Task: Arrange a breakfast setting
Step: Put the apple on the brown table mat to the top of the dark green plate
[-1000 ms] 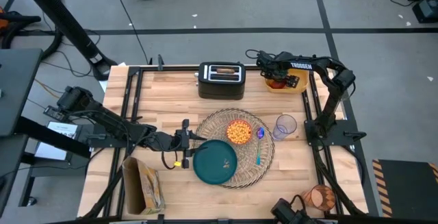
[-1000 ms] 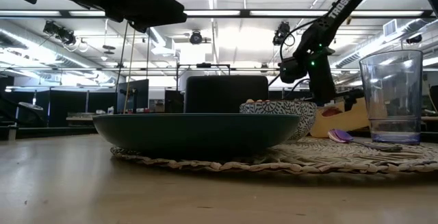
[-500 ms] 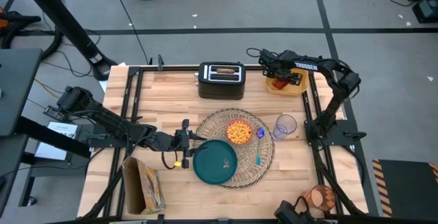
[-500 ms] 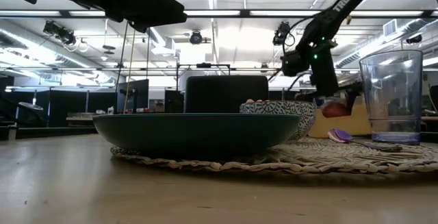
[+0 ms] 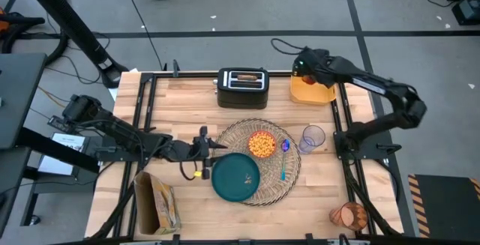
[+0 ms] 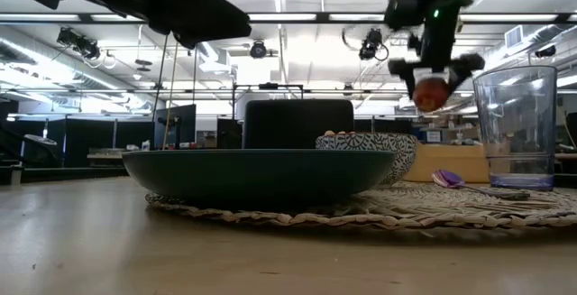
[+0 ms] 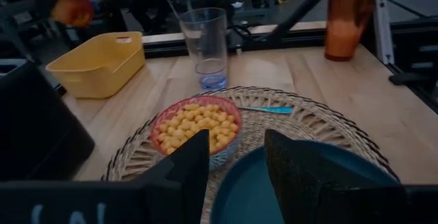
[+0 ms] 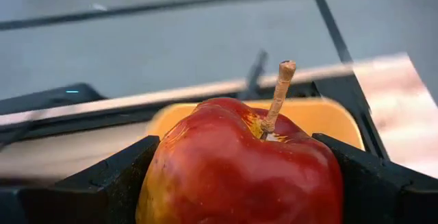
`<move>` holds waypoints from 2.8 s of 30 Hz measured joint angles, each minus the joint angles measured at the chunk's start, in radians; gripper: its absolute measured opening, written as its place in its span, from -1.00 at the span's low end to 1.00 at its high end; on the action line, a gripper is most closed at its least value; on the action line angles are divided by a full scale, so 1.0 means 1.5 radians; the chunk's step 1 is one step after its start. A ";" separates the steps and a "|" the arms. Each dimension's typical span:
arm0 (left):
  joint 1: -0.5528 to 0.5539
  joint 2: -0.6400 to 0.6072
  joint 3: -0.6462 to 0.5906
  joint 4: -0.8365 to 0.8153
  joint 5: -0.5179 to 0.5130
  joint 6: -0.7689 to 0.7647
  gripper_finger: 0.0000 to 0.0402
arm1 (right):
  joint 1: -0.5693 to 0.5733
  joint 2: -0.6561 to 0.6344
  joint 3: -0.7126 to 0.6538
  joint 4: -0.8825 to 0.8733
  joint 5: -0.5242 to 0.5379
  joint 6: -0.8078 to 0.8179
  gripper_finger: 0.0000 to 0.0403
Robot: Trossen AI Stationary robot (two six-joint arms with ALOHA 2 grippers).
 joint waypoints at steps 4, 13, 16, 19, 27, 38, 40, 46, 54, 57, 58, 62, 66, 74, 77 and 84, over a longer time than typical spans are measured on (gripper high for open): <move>0.011 0.000 0.000 0.004 0.000 -0.007 -0.26 | 0.090 -0.061 0.000 0.038 0.027 -0.066 0.76; 0.005 0.000 0.000 0.048 0.016 0.018 -0.26 | 0.350 -0.048 0.000 0.231 0.107 -0.185 0.76; -0.007 0.000 0.000 0.048 0.016 0.041 -0.26 | 0.411 -0.003 0.000 0.360 0.108 -0.267 0.76; -0.019 0.000 0.000 0.049 0.016 0.062 -0.26 | 0.454 0.058 0.000 0.497 0.102 -0.347 0.76; -0.074 -0.077 -0.066 0.047 -0.129 0.057 -0.26 | 0.527 0.209 0.000 0.694 0.088 -0.476 0.76; -0.105 -0.235 -0.241 0.139 -0.144 0.004 -0.26 | 0.568 0.416 0.000 0.952 0.064 -0.588 0.76; -0.105 -0.236 -0.244 0.137 -0.144 0.002 -0.26 | 0.567 0.437 0.000 0.973 0.066 -0.601 0.76; -0.102 -0.227 -0.243 0.140 -0.143 0.001 -0.26 | 0.557 0.481 0.001 0.993 0.069 -0.606 0.76; -0.025 -0.194 -0.243 0.134 -0.143 -0.034 -0.26 | 0.554 0.508 0.001 1.006 0.058 -0.589 0.75; 0.015 -0.157 -0.242 0.163 -0.143 -0.046 -0.26 | 0.552 0.517 0.000 0.998 0.061 -0.584 0.75; 0.025 -0.145 -0.242 0.167 -0.143 -0.046 -0.26 | 0.552 0.517 0.000 0.996 0.066 -0.584 0.75; 0.063 -0.101 -0.242 0.216 -0.104 -0.046 -0.26 | 0.550 0.518 0.001 0.994 0.081 -0.585 0.75; 0.099 -0.045 -0.242 0.254 -0.091 -0.077 -0.26 | 0.543 0.519 0.000 0.970 0.056 -0.577 0.75; 0.142 0.038 -0.242 0.381 0.029 -0.033 -0.26 | 0.543 0.519 0.000 0.971 0.051 -0.599 0.75; 0.160 0.065 -0.242 0.438 0.062 0.004 -0.26 | 0.545 0.519 0.001 0.974 0.061 -0.623 0.75; 0.221 0.134 -0.224 0.512 0.121 0.007 -0.26 | 0.545 0.519 0.000 0.978 0.066 -0.631 0.75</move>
